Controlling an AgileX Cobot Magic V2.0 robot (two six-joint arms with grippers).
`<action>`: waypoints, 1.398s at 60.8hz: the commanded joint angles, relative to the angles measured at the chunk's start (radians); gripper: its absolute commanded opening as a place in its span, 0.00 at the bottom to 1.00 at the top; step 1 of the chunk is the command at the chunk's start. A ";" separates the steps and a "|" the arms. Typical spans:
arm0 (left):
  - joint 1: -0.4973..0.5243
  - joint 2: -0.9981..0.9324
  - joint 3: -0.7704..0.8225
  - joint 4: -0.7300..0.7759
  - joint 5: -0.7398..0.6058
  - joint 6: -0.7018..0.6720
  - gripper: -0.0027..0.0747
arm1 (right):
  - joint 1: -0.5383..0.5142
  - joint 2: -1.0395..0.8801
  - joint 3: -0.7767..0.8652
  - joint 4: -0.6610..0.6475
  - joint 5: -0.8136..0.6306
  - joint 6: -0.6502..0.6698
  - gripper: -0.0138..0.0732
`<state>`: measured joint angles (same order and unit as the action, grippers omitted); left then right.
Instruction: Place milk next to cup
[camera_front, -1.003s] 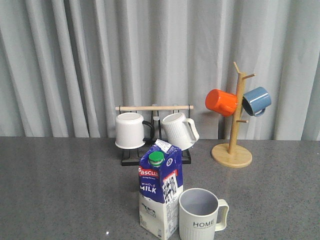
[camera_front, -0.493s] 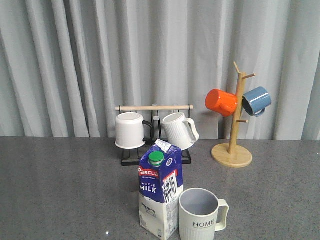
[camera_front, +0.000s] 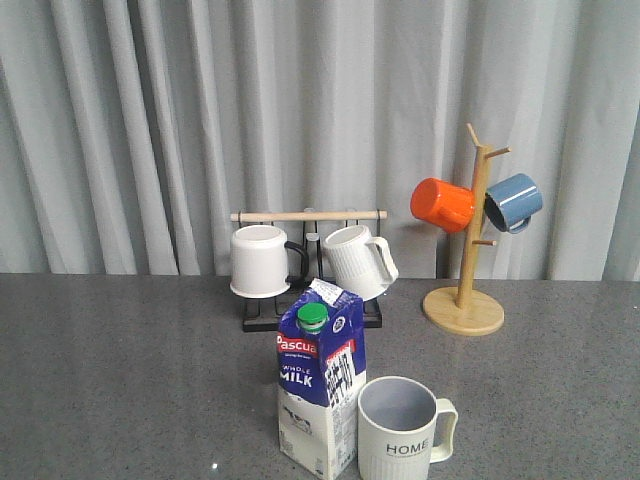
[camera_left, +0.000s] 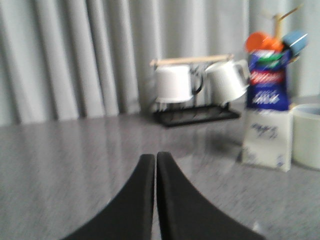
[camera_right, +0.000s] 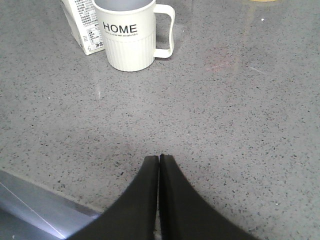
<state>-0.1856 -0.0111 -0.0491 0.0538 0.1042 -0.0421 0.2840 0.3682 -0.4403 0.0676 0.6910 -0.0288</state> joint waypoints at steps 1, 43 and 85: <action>0.056 -0.014 0.016 -0.028 -0.087 -0.019 0.02 | -0.002 0.008 -0.026 -0.005 -0.064 0.002 0.15; 0.157 -0.013 0.093 -0.027 -0.203 -0.034 0.02 | -0.002 0.008 -0.026 -0.005 -0.064 0.002 0.15; 0.157 -0.013 0.093 -0.027 -0.203 -0.034 0.02 | -0.002 0.008 -0.026 -0.005 -0.065 0.002 0.15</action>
<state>-0.0304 -0.0111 0.0249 0.0374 -0.0213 -0.0673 0.2840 0.3682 -0.4403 0.0673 0.6910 -0.0288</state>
